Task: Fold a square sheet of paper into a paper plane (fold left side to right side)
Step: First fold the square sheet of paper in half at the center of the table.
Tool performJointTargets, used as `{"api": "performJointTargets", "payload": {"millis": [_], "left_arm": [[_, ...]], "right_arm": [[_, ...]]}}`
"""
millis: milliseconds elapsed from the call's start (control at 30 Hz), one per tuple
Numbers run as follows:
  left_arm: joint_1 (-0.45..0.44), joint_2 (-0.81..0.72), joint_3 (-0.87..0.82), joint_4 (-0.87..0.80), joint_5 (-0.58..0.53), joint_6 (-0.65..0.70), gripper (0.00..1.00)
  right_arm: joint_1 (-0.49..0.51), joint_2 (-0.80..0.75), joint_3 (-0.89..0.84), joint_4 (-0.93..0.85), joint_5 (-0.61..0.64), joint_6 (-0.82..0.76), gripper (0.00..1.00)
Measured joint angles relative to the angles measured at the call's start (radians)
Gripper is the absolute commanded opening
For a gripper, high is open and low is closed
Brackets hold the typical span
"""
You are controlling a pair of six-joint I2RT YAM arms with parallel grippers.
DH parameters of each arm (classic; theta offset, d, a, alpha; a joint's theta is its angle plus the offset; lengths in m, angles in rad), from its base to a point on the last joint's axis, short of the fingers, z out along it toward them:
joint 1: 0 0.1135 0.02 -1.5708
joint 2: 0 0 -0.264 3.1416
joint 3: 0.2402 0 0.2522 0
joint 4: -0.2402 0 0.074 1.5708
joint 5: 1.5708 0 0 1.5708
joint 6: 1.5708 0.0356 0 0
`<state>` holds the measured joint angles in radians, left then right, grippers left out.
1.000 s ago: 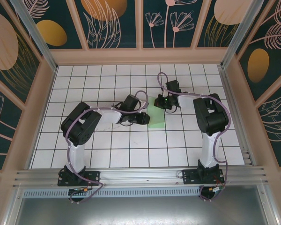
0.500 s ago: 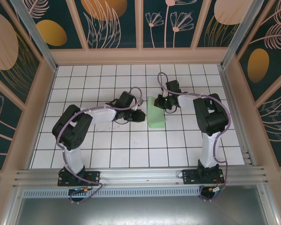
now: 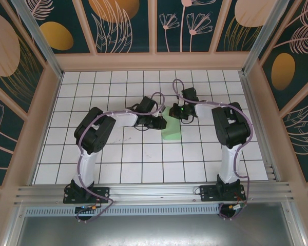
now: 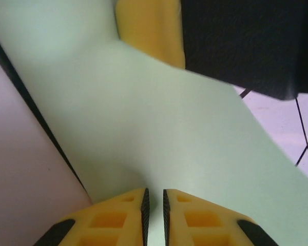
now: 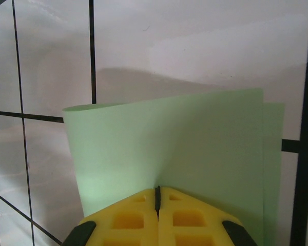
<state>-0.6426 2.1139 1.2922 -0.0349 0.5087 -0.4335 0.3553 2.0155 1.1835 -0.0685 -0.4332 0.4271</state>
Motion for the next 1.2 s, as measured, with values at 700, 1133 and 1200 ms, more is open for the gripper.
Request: {"api": "performJointTargets", "payload": {"millis": [700, 1133, 1200], "left_arm": [[-0.062, -0.139, -0.193, 0.020, -0.060, 0.108, 0.20], [-0.025, -0.232, -0.182, -0.048, -0.073, 0.069, 0.18], [-0.016, -0.236, -0.159, -0.042, -0.071, 0.069, 0.18]], "right_arm": [[0.001, 0.000, 0.009, -0.019, 0.013, -0.003, 0.02], [0.002, 0.000, 0.009, -0.019, 0.013, -0.003, 0.02], [0.002, 0.000, 0.009, -0.019, 0.013, -0.003, 0.02]]}}
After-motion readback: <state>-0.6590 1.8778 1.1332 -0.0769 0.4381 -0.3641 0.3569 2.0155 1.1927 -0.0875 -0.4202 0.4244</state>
